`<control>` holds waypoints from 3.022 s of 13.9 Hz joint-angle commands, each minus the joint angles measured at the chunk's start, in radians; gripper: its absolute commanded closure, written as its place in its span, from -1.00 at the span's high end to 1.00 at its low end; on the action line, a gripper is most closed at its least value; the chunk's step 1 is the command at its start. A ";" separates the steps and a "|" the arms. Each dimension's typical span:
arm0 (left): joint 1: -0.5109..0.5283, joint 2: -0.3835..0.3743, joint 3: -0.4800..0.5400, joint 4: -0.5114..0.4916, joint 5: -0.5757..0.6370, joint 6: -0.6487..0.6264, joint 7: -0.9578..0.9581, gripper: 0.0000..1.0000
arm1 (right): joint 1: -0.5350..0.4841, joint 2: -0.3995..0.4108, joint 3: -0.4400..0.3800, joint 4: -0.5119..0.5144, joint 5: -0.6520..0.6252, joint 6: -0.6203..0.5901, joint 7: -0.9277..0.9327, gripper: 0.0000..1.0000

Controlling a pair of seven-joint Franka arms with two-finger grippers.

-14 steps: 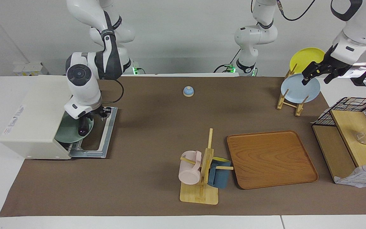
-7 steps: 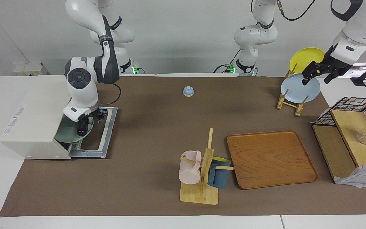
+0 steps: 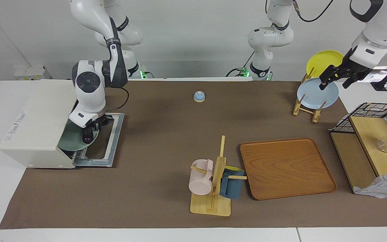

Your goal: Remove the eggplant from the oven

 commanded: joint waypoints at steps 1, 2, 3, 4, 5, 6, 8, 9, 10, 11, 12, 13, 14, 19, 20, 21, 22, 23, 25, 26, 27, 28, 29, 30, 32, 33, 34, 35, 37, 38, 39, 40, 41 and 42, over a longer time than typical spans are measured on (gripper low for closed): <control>0.010 -0.017 -0.003 -0.014 -0.007 -0.008 0.006 1.00 | -0.003 -0.027 0.009 -0.021 -0.019 0.009 -0.020 -0.94; 0.010 -0.017 -0.003 -0.014 -0.007 -0.008 0.006 1.00 | 0.005 -0.023 0.017 0.001 -0.018 -0.002 -0.015 -0.97; 0.010 -0.017 -0.003 -0.014 -0.007 -0.009 0.006 1.00 | 0.055 -0.014 0.020 0.035 -0.018 -0.033 0.000 -1.00; 0.010 -0.017 -0.003 -0.014 -0.007 -0.008 0.006 1.00 | 0.107 -0.001 0.020 0.075 -0.016 -0.075 0.045 -1.00; 0.010 -0.017 -0.003 -0.014 -0.007 -0.009 0.006 1.00 | 0.165 0.011 0.021 0.129 -0.015 -0.143 0.129 -1.00; 0.010 -0.017 -0.003 -0.014 -0.007 -0.008 0.006 1.00 | 0.213 0.028 0.021 0.178 -0.005 -0.195 0.180 -1.00; 0.010 -0.017 -0.003 -0.014 -0.007 -0.008 0.006 1.00 | 0.317 0.075 0.023 0.300 0.024 -0.307 0.260 -1.00; 0.010 -0.019 -0.001 -0.016 -0.004 -0.017 0.006 1.00 | 0.366 0.118 0.023 0.393 0.069 -0.359 0.340 -1.00; 0.011 -0.025 -0.001 -0.029 -0.004 -0.038 0.002 1.00 | 0.414 0.175 0.024 0.484 0.102 -0.402 0.415 -1.00; 0.011 -0.034 -0.001 -0.037 -0.002 -0.044 0.002 1.00 | 0.469 0.256 0.023 0.593 0.126 -0.440 0.490 -1.00; 0.011 -0.046 0.000 -0.065 -0.002 -0.049 0.003 1.00 | 0.513 0.357 0.024 0.731 0.172 -0.479 0.585 -1.00; 0.011 -0.063 0.000 -0.097 -0.002 -0.043 0.003 1.00 | 0.550 0.432 0.024 0.832 0.235 -0.472 0.677 -1.00; 0.010 -0.074 0.000 -0.120 -0.001 -0.037 -0.003 1.00 | 0.584 0.492 0.024 0.905 0.264 -0.470 0.736 -1.00; -0.003 -0.105 -0.001 -0.189 -0.001 0.017 -0.023 1.00 | 0.672 0.596 0.040 0.954 0.294 -0.351 0.882 -0.97; -0.003 -0.114 -0.001 -0.207 0.001 0.037 -0.023 1.00 | 0.670 0.596 0.040 0.938 0.309 -0.271 0.932 -0.96; -0.004 -0.126 -0.003 -0.235 0.001 0.058 -0.023 1.00 | 0.675 0.597 0.040 0.892 0.306 -0.211 0.975 -0.96; -0.006 -0.146 -0.007 -0.281 0.001 0.092 -0.027 1.00 | 0.690 0.599 0.040 0.849 0.306 -0.156 0.991 -0.95; -0.012 -0.161 -0.010 -0.337 -0.001 0.150 -0.029 1.00 | 0.698 0.597 0.040 0.820 0.308 -0.130 0.994 -0.93; -0.071 -0.188 -0.012 -0.475 -0.001 0.294 -0.056 1.00 | 0.695 0.597 0.040 0.816 0.312 -0.122 1.023 -0.34; -0.125 -0.182 -0.012 -0.523 -0.001 0.363 -0.095 1.00 | 0.690 0.599 0.040 0.819 0.314 -0.116 1.028 -0.19; -0.168 -0.168 -0.012 -0.554 -0.001 0.415 -0.103 1.00 | 0.690 0.596 0.038 0.833 0.312 -0.120 1.025 -0.19; -0.199 -0.139 -0.012 -0.571 -0.002 0.466 -0.106 1.00 | 0.677 0.576 0.035 0.885 0.302 -0.160 1.014 -0.17; -0.231 -0.111 -0.012 -0.574 -0.012 0.492 -0.107 1.00 | 0.654 0.530 0.032 0.893 0.291 -0.227 0.968 -0.16; -0.269 -0.072 -0.012 -0.573 -0.022 0.526 -0.135 1.00 | 0.623 0.486 0.032 0.879 0.280 -0.287 0.899 -0.16; -0.407 0.002 -0.012 -0.573 -0.045 0.673 -0.323 1.00 | 0.530 0.368 0.032 0.776 0.278 -0.375 0.767 -0.25; -0.471 0.045 -0.012 -0.565 -0.045 0.742 -0.440 1.00 | 0.479 0.300 0.034 0.673 0.280 -0.373 0.706 -0.56; -0.553 0.094 -0.012 -0.556 -0.047 0.828 -0.562 1.00 | 0.436 0.257 0.032 0.587 0.280 -0.372 0.677 -0.75; -0.611 0.134 -0.012 -0.545 -0.048 0.910 -0.678 1.00 | 0.407 0.229 0.030 0.507 0.272 -0.364 0.654 -0.89; -0.705 0.229 -0.010 -0.502 -0.048 1.018 -0.819 1.00 | 0.339 0.171 0.032 0.349 0.184 -0.300 0.551 -0.93; -0.726 0.280 -0.010 -0.461 -0.047 1.025 -0.859 1.00 | 0.309 0.149 0.032 0.288 0.182 -0.253 0.528 -0.93; -0.749 0.335 -0.009 -0.412 -0.047 1.025 -0.894 1.00 | 0.276 0.136 0.032 0.231 0.174 -0.191 0.514 -0.93; -0.769 0.375 -0.007 -0.384 -0.048 1.026 -0.922 0.94 | 0.244 0.125 0.032 0.189 0.171 -0.144 0.479 -0.93; -0.771 0.381 -0.007 -0.381 -0.047 1.023 -0.942 0.56 | 0.206 0.125 0.032 0.166 0.171 -0.111 0.441 -0.94; -0.771 0.383 -0.007 -0.382 -0.047 1.022 -0.942 0.20 | 0.165 0.125 0.032 0.139 0.170 -0.085 0.405 -0.94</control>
